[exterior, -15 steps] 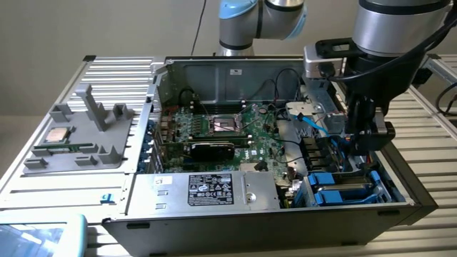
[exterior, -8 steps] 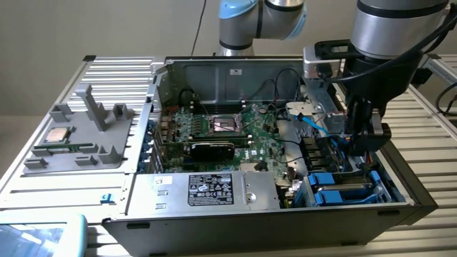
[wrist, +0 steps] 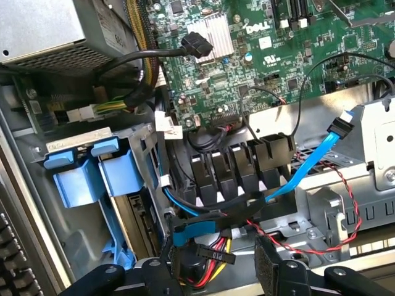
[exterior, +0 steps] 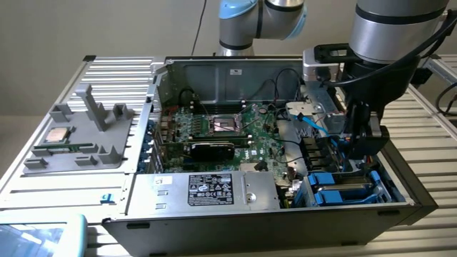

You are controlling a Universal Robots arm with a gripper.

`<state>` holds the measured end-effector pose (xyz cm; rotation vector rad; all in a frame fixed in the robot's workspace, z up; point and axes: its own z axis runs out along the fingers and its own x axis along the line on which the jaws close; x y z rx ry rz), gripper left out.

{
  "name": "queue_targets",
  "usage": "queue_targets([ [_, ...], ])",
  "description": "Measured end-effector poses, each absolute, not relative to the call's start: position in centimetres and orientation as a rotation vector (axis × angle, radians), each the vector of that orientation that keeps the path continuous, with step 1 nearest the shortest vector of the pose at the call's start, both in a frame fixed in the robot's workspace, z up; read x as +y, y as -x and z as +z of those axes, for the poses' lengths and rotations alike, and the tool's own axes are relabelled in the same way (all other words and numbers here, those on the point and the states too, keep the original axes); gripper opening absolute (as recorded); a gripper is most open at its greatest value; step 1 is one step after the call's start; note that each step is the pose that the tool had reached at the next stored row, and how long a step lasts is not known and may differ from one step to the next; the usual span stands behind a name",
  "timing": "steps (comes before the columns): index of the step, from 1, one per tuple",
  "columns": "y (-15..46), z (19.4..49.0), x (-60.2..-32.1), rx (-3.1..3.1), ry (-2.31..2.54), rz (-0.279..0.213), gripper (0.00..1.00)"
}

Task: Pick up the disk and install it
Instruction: 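Insert the first disk wire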

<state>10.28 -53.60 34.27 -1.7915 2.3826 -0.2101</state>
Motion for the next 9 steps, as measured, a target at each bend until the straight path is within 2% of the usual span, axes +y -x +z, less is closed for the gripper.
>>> queue_targets([
  [9,-10.21,33.93,-53.25,2.405,1.757,-0.214,0.60],
])
